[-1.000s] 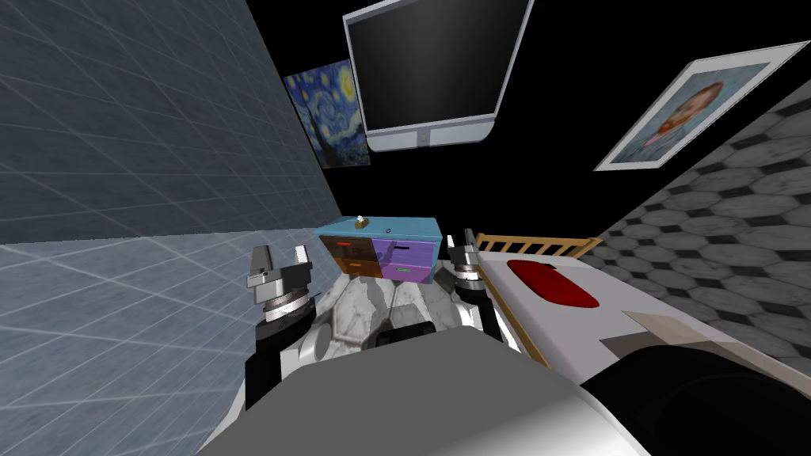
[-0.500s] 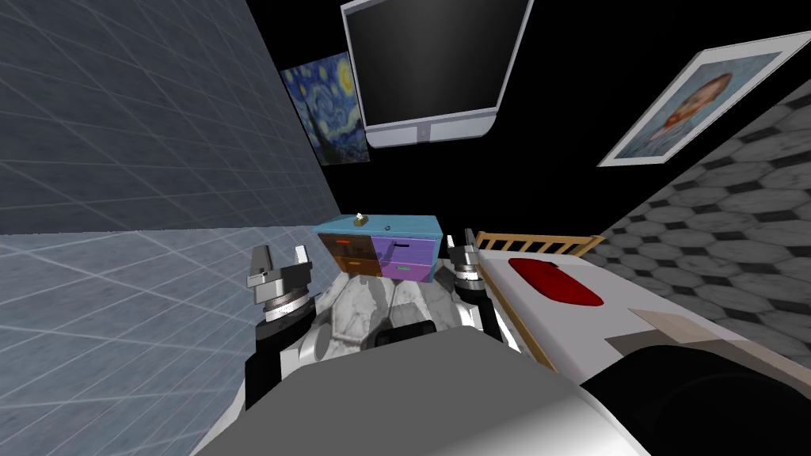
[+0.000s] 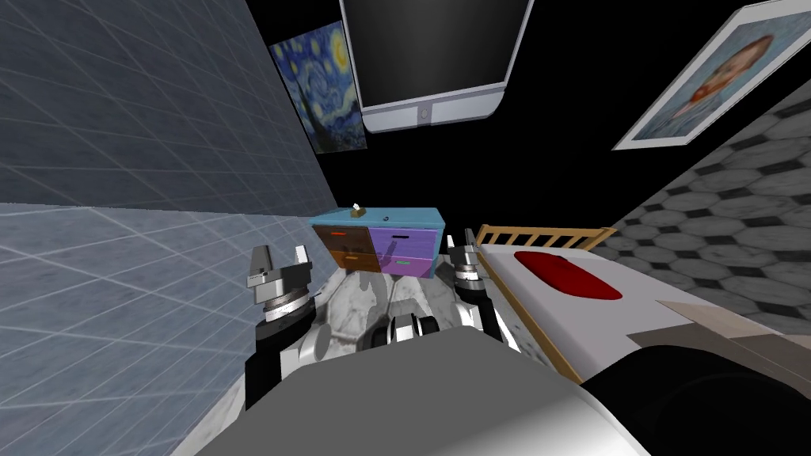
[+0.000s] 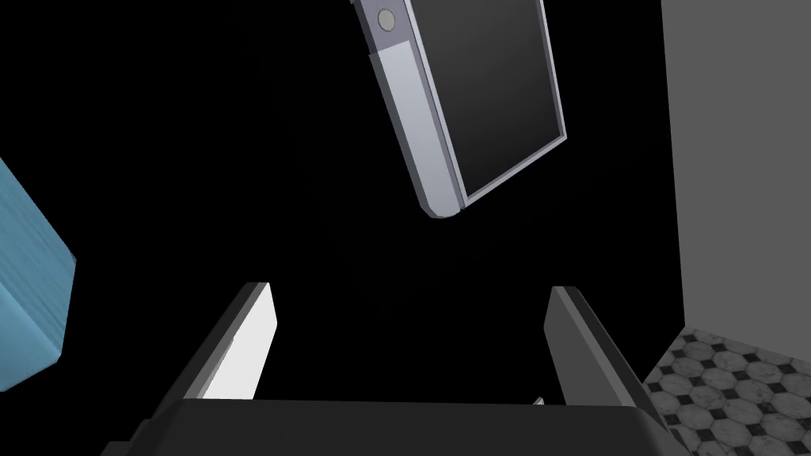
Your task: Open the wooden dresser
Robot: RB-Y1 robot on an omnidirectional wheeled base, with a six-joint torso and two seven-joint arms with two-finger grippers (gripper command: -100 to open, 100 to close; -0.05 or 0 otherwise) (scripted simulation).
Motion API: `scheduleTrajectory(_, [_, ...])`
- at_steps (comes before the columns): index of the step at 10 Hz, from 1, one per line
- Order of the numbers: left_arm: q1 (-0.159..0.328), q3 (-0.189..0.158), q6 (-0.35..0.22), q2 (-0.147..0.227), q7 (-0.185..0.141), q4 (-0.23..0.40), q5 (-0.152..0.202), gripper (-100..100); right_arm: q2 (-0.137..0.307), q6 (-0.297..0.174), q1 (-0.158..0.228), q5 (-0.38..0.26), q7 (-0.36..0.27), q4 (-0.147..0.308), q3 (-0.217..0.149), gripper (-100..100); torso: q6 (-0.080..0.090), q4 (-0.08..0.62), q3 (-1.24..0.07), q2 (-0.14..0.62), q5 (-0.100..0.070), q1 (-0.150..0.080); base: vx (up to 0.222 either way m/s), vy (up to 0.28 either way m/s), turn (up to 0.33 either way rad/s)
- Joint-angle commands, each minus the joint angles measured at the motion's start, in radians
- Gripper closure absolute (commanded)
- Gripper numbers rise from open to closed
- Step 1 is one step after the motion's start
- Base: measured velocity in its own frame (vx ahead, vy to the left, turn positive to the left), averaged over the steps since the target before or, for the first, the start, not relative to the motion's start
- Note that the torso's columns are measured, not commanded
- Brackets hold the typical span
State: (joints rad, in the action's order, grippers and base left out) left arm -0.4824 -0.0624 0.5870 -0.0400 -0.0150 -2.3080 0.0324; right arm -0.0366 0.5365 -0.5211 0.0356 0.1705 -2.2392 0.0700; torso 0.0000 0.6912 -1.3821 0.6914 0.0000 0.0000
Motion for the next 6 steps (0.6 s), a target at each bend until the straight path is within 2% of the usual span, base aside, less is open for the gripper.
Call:
scheduleTrajectory(1, [0.011,0.004,-0.008,0.075,0.002,0.028,-0.004,-100,0.000,0.000,0.000,0.000,0.000,0.000,0.000,0,0.000,0.033,-0.069,0.033,0.000,0.000,0.034,-0.010,-0.024])
scheduleTrajectory(2, [0.018,0.007,-0.013,0.108,0.004,0.045,-0.006,-100,0.000,0.000,0.000,0.000,0.000,0.000,0.000,0,0.000,0.042,-0.089,0.042,0.000,0.000,0.044,-0.017,-0.032])
scheduleTrajectory(3, [0.018,0.007,-0.013,0.116,0.004,0.045,-0.006,-100,0.000,0.000,0.000,0.000,0.000,0.001,0.000,0,0.000,0.045,-0.094,0.044,0.000,-0.001,0.037,-0.012,-0.015])
scheduleTrajectory(6, [0.043,0.017,-0.032,0.181,0.010,0.110,-0.016,-100,0.000,0.000,0.000,0.000,0.000,0.001,0.000,0,0.000,0.047,-0.094,0.046,0.000,0.000,0.060,-0.018,-0.038])
